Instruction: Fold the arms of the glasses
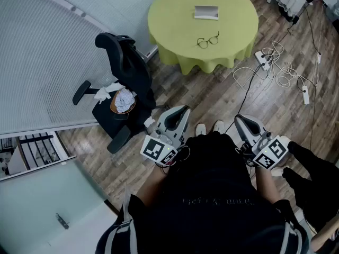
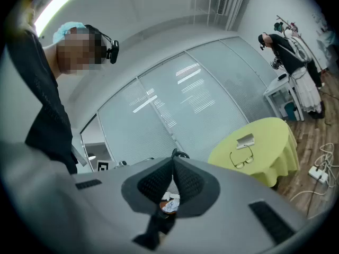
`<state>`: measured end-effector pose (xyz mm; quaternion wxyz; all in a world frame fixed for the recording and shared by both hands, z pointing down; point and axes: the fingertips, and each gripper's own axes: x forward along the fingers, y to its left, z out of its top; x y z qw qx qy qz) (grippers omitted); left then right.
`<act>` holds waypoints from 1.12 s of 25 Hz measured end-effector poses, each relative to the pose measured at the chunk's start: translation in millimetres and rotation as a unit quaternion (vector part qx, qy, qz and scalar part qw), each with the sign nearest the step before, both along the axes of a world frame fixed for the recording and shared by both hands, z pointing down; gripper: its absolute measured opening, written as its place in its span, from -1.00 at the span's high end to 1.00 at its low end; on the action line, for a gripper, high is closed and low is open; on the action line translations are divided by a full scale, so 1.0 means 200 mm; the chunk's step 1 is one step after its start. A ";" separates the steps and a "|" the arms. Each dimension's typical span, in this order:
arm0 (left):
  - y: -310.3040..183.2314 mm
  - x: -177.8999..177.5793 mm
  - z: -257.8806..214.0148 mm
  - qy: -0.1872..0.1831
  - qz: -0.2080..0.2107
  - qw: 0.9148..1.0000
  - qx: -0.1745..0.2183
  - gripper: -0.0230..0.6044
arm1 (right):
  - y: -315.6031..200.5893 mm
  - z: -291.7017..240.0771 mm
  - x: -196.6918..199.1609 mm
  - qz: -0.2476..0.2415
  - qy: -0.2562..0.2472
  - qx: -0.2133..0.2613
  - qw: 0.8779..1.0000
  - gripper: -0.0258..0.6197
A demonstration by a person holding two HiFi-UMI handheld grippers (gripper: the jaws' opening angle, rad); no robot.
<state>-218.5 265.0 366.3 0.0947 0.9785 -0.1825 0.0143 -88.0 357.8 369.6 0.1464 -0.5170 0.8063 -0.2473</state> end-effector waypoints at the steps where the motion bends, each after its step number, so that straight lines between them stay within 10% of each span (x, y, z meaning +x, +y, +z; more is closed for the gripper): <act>1: 0.01 0.03 -0.01 -0.001 0.002 1.000 0.005 0.83 | 0.01 0.01 0.02 -0.002 0.000 0.002 1.000 0.83; 28: 0.07 0.27 -0.01 -0.007 0.027 0.999 0.035 0.83 | -0.03 0.06 0.19 -0.030 0.073 0.035 0.996 0.83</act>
